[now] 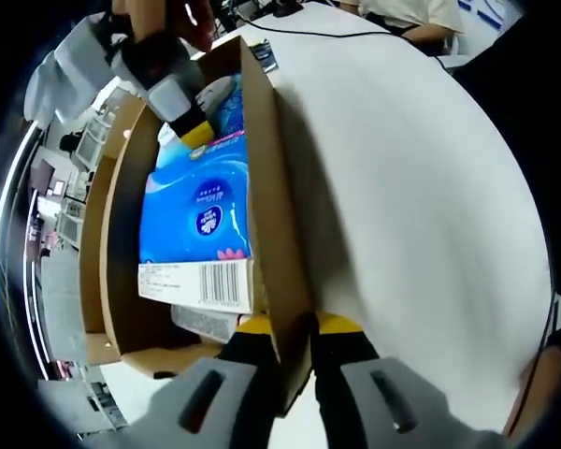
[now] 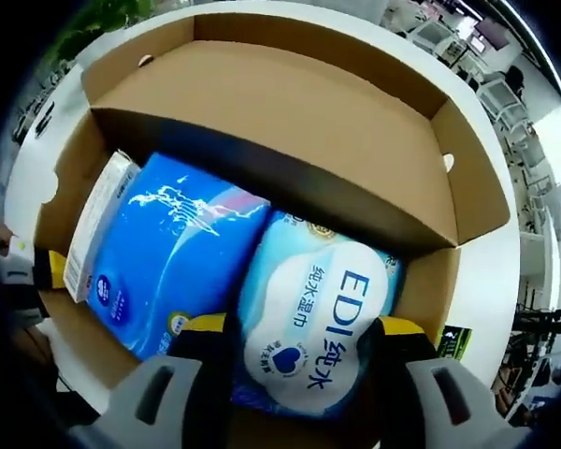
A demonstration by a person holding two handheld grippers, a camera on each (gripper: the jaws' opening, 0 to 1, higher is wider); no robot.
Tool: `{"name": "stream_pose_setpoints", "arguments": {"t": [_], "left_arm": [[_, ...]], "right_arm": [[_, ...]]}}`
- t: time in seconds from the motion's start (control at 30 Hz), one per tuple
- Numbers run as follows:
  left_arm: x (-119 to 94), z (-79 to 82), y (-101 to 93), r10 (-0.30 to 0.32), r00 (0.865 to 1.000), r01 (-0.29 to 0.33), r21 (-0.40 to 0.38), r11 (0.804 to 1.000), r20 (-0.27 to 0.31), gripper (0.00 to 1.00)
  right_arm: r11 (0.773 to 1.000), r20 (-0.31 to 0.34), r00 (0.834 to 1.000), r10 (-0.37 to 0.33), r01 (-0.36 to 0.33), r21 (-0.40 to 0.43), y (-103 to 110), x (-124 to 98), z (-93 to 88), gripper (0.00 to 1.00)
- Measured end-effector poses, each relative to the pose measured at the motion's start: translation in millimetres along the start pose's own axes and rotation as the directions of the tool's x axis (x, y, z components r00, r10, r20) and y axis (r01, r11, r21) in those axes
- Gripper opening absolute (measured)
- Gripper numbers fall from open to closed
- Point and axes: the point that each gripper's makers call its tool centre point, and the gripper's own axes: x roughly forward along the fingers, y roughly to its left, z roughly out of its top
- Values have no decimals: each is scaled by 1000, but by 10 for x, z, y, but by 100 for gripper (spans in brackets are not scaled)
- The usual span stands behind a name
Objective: Operate the shoe box by opening the lid, removing the specified soft item, and placing it in the target area until the item is outside and the box remains undamaged.
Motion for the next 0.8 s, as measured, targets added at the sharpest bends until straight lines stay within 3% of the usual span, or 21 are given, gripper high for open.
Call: {"name": "stream_pose_setpoints", "arguments": {"t": [0.23,0.37,0.57,0.8], "left_arm": [[-4,-2,-2,-3,1000,3,2,1000,-6,9],[-7,0,-4,-4,1000,4,-2,1000,-6,9],[-8,2,-13,-3,1000,2,-6,1000,-12,9],[-21,11,-40,0,1000,-1,-9,1000,-13,9]], "right_arm": [[994,55,998,-10,16,-110,60,-6,28,61],[992,79,997,3,7,-125,63,-11,11,62],[996,106,994,-17,27,-89,30,-3,17,67],[999,69,997,45,-46,19,10,20,32,67]]}}
